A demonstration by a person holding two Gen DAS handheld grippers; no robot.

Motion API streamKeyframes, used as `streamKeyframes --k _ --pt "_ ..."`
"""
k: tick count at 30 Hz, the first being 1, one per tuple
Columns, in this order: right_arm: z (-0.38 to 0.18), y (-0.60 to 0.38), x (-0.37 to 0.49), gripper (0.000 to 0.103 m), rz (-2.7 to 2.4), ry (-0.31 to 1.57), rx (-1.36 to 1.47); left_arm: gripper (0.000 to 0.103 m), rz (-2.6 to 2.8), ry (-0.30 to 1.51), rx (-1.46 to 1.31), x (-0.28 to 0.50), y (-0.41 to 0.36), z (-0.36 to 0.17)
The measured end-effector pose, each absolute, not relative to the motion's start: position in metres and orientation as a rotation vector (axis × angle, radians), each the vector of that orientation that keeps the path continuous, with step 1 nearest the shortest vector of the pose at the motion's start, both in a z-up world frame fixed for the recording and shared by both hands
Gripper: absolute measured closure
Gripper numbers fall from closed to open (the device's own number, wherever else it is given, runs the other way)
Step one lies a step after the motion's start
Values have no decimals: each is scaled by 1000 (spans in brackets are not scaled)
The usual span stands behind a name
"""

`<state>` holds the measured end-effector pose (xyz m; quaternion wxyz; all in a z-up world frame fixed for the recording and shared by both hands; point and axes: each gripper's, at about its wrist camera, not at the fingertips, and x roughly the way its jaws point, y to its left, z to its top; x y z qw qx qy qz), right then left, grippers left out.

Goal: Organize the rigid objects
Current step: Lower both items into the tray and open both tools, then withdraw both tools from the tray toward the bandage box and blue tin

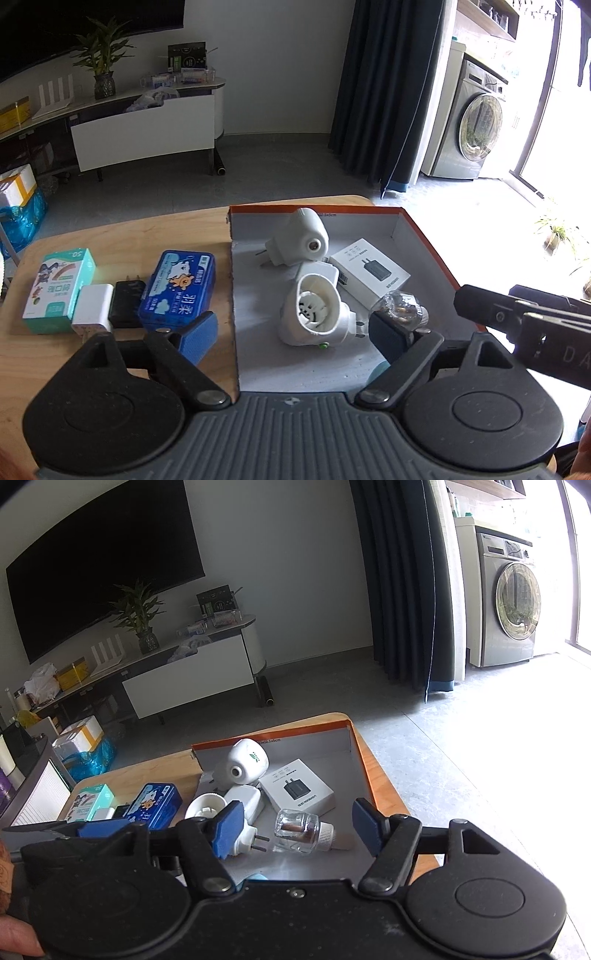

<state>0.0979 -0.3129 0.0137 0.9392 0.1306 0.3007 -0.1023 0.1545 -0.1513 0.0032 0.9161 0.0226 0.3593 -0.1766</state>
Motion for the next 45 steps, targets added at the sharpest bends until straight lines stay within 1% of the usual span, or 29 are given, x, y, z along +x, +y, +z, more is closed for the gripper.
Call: streamKeyframes --k 1,3,8,25,45 --pt "14 -310 98 20 -203 614 266 10 -353 737 46 154 -147 5" --pt "15 -303 98 19 -190 619 261 7 -333 736 44 153 -140 6" --pt "16 -284 101 18 -151 631 243 6 -287 733 27 149 -119 8" --pt "8 -219 115 17 -14 691 198 6 -147 733 -51 140 -40 4" --pt "-1 -178 135 17 56 730 161 6 -79 732 -89 147 0 1"
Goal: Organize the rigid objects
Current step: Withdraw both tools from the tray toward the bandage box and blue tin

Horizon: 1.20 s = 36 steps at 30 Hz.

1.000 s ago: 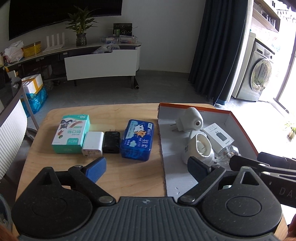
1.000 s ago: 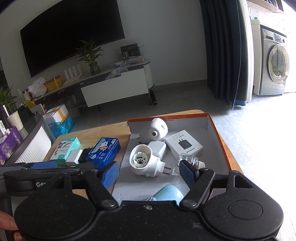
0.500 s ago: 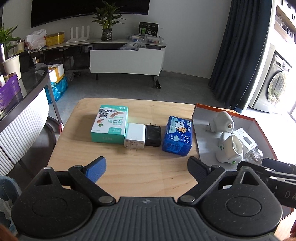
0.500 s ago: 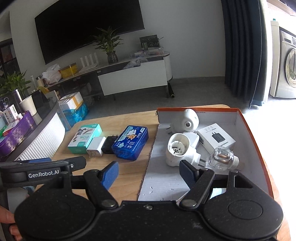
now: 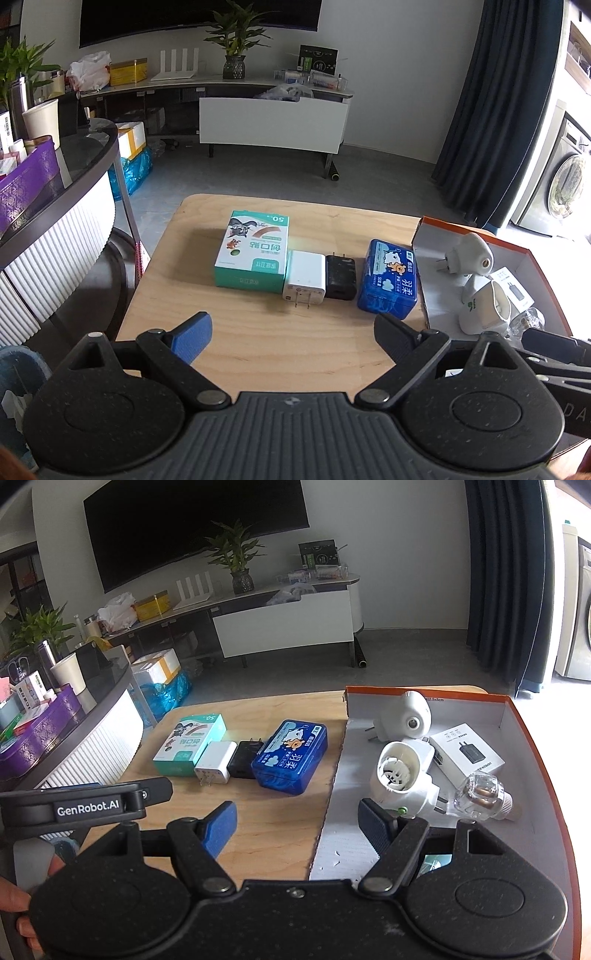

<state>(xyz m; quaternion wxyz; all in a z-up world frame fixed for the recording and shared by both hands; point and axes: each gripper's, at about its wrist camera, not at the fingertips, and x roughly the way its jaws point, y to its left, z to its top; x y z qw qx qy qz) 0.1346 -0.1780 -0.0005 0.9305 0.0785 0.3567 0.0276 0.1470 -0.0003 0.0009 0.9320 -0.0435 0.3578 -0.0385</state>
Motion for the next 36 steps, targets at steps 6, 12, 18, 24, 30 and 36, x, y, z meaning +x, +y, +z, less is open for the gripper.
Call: streamKeyframes --k 6,12,18,24,30,36 --pt "-4 -173 142 17 64 742 163 6 -65 736 -88 152 6 1" --pt "-7 -166 150 17 77 749 156 6 -59 736 -81 157 10 1" --pt "-8 -159 157 17 90 752 150 6 -51 736 -77 162 15 1" --pt "-10 -154 163 17 98 757 147 6 -43 741 -75 168 18 -1" --pt "-13 -151 172 17 100 764 147 6 -24 745 -74 180 24 -4" --pt "-16 -149 180 17 106 767 148 6 -7 756 -70 199 26 -9"
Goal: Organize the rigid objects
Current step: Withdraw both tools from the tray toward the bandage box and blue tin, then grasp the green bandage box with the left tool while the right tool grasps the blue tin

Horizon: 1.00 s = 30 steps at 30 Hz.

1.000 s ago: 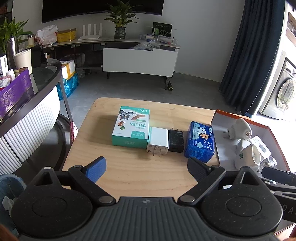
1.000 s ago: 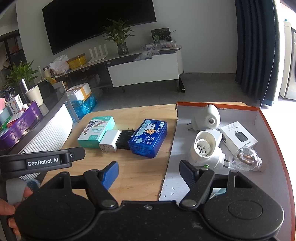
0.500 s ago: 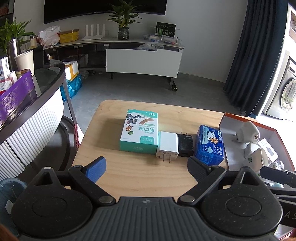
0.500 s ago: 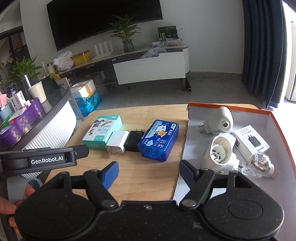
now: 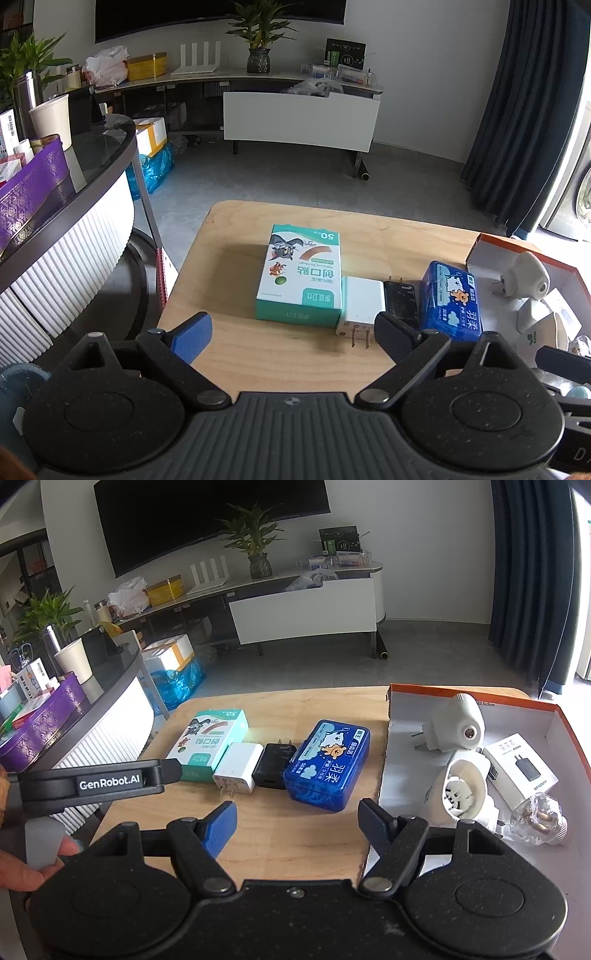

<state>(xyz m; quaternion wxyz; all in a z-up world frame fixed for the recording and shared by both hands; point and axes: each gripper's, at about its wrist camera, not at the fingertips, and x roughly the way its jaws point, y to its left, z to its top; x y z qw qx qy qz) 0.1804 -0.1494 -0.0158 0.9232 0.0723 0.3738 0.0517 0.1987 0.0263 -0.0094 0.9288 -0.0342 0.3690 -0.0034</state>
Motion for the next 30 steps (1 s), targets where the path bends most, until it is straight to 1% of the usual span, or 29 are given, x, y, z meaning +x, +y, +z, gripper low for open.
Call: streamKeyframes --k 20,24,28,30 --pt "-28 -156 207 17 100 777 171 6 6 824 -34 269 23 -40" --pt "-30 -160 211 17 90 781 176 3 8 821 -70 281 30 -44" --pt "-33 -161 216 17 86 788 183 5 13 833 -49 289 29 -50" --pt "-35 -162 220 17 84 791 190 11 13 842 -28 289 29 -55"
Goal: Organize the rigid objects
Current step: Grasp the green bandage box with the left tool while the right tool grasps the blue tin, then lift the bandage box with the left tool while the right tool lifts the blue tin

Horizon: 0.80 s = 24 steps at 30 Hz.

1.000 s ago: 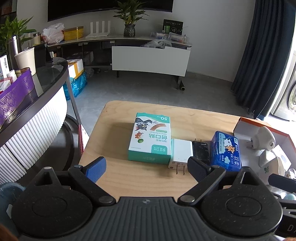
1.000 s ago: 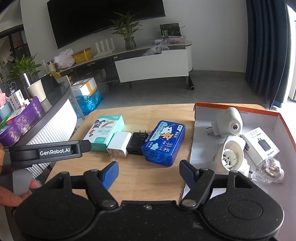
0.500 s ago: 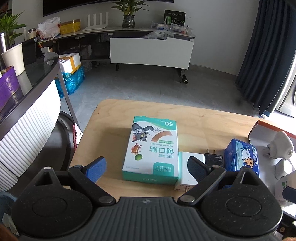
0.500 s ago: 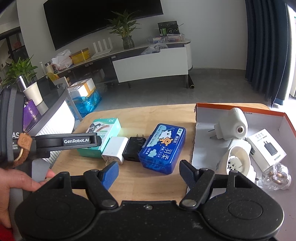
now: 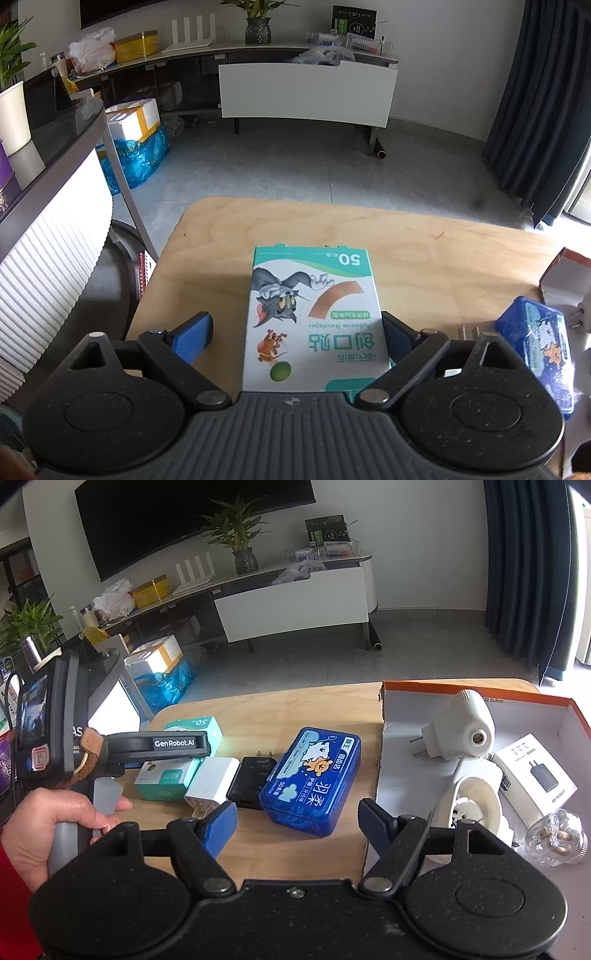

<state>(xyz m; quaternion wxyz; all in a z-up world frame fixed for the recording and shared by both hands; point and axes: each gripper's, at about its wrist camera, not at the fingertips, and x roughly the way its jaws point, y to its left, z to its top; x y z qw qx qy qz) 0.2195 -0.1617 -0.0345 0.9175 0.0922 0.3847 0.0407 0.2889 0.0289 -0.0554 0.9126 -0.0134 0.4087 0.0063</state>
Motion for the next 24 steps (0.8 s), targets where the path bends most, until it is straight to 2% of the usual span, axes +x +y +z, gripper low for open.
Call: streamKeyframes --k 3,4,21,22,23,24 --pt "-37 -160 226 17 77 796 193 20 10 813 11 282 25 -57" --pt "-37 -160 229 17 70 798 196 31 -2 801 24 279 23 -56" --pt "-71 -149 309 12 -99 900 235 32 -2 763 -19 227 30 -33" --pt "-71 -149 310 13 -88 899 226 32 -3 759 -20 224 31 -31" --pt "-70 -150 310 23 -74 895 215 32 -8 755 -23 222 30 -30" --pt "-69 -151 308 27 -64 889 203 32 -13 755 -33 218 31 -29"
